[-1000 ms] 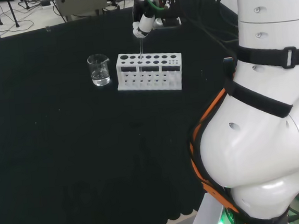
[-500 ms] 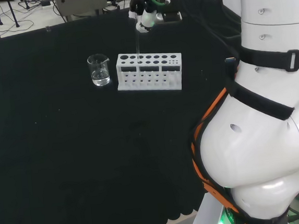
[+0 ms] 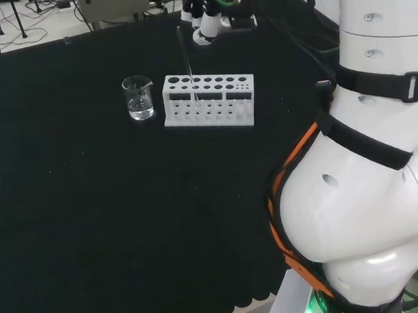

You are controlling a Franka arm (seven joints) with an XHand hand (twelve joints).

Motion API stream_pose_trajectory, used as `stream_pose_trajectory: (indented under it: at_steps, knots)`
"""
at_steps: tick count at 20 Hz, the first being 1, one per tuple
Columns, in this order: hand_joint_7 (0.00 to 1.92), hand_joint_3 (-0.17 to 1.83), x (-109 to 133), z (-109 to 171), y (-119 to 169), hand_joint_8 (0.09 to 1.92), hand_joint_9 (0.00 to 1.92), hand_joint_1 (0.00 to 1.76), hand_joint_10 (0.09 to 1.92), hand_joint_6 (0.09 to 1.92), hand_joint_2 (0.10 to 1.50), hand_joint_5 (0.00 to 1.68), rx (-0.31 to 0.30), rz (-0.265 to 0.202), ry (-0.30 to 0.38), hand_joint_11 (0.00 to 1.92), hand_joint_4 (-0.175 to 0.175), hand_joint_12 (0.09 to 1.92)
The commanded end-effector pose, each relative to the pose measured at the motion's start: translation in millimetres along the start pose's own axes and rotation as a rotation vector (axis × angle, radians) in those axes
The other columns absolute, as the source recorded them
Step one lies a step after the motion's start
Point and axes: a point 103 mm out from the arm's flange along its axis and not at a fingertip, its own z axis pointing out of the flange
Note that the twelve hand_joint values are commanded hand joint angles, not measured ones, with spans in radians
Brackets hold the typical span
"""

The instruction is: Put the glass rod back on the white test tube rack.

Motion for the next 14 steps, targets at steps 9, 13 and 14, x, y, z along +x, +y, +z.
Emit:
stream_pose_trajectory:
  at_steps: [9,13,14]
  knots:
    - [1.01,0.95,11.2,-10.0,-5.0,0.75,1.84,1.38,0.72,0.96,0.38,0.6,-0.017,-0.019,-0.006,1.52,-0.175,0.68]
    - [1.01,0.94,12.4,-12.7,-7.2,0.75,1.84,1.38,0.72,0.96,0.38,0.6,-0.022,-0.025,0.001,1.52,-0.175,0.68]
    - [1.01,0.94,11.5,-12.7,-7.9,0.75,1.84,1.38,0.72,0.96,0.38,0.6,-0.024,-0.023,0.003,1.52,-0.175,0.68]
